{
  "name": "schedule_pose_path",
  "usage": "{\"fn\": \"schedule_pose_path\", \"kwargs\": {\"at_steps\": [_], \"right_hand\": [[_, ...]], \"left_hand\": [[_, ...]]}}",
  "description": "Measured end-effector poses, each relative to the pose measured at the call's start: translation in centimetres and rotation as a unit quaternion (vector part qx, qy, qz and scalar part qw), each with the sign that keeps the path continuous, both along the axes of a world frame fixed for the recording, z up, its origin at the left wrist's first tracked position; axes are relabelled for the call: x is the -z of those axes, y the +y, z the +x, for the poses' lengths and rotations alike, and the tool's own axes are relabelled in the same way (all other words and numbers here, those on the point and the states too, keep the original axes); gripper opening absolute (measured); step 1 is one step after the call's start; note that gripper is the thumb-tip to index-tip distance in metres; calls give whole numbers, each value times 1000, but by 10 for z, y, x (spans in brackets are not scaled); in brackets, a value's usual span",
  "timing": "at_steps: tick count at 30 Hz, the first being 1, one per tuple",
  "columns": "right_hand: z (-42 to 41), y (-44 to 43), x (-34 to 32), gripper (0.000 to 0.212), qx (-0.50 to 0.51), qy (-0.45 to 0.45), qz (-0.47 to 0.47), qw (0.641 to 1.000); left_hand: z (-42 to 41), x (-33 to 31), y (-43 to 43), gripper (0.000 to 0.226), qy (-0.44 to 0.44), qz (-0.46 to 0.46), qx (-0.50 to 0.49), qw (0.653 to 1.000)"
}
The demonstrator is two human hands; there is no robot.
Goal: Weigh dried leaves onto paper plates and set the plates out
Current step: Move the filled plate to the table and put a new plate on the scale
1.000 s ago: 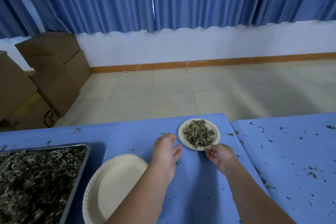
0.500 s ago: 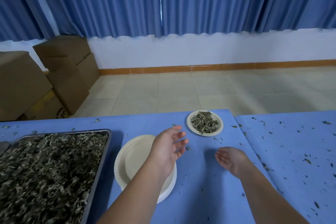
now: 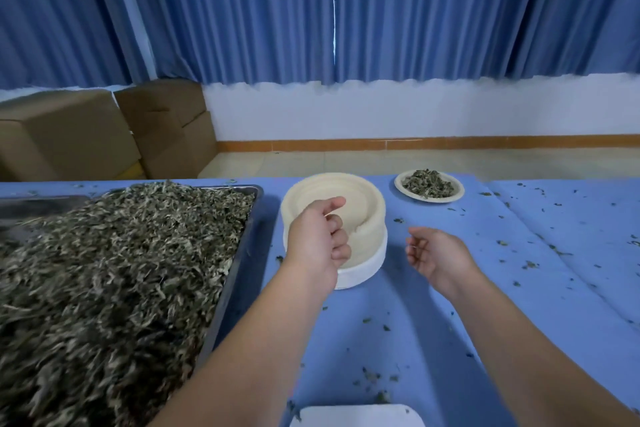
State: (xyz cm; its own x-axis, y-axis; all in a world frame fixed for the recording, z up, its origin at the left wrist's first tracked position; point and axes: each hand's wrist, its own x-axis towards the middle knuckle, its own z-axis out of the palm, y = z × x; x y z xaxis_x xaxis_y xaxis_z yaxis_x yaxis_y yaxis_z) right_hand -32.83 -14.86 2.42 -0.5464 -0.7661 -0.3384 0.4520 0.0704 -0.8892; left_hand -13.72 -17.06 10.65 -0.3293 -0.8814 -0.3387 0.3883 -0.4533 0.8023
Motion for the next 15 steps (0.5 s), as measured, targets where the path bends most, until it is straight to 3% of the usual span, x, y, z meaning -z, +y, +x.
{"fn": "schedule_pose_path", "kwargs": {"at_steps": [3, 10, 15], "right_hand": [[13, 15, -1, 6, -39, 24, -19, 999], [46, 114, -18, 9, -52, 13, -26, 998], [68, 184, -31, 10, -71, 27, -32, 997]], "left_hand": [[19, 19, 20, 16, 48, -9, -20, 999], [85, 44, 102, 19, 43, -55, -31, 997], [118, 56, 152, 19, -50, -126, -47, 990]]}}
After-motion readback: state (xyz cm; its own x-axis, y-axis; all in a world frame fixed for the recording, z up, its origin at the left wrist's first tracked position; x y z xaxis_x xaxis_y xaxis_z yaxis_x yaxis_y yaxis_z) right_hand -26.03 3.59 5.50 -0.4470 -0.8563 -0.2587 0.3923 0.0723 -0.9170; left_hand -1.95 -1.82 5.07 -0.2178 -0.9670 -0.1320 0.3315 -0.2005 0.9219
